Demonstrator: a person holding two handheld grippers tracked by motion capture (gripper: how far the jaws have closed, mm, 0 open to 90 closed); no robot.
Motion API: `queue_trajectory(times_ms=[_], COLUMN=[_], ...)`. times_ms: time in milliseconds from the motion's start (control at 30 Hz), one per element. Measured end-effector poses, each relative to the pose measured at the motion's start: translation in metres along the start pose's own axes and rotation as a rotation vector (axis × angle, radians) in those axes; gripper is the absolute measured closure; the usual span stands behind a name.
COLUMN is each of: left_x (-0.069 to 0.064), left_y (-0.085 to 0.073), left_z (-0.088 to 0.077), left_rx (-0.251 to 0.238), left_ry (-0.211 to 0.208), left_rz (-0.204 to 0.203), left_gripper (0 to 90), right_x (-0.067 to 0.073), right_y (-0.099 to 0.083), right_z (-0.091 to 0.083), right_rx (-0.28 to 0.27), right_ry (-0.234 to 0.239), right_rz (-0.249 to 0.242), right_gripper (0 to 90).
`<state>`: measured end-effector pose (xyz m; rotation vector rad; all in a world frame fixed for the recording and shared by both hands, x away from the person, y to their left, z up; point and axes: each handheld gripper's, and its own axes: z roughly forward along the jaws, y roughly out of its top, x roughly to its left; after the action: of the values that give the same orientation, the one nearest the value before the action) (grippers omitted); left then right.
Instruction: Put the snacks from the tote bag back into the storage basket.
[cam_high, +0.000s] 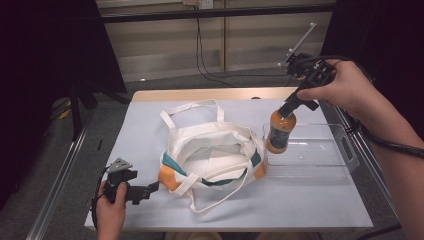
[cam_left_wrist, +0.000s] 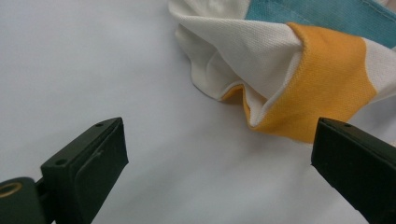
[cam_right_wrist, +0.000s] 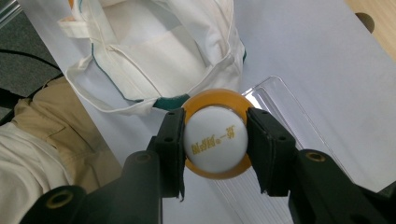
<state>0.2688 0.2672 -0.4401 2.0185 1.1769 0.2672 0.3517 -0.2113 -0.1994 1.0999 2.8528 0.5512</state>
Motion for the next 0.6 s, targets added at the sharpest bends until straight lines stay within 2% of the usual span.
queue_trajectory(times_ms=[133, 200, 600], left_x=[0.000, 0.000, 0.000], left_y=[0.000, 0.000, 0.000], left_z=[0.000, 0.000, 0.000], left_rx=[-0.001, -0.003, -0.002], left_ry=[-0.005, 0.000, -0.005], left_rz=[-0.004, -0.003, -0.002], left_gripper=[3.5, 3.5, 3.5], right_x=[-0.001, -0.002, -0.004], right_y=[-0.002, -0.004, -0.011], right_z=[0.001, 0.002, 0.011], right_rx=[0.004, 0.004, 0.013], right_ry=[0.000, 0.000, 0.011], right_rz=[0.016, 0.004, 0.015], right_gripper=[59.5, 59.4, 59.4])
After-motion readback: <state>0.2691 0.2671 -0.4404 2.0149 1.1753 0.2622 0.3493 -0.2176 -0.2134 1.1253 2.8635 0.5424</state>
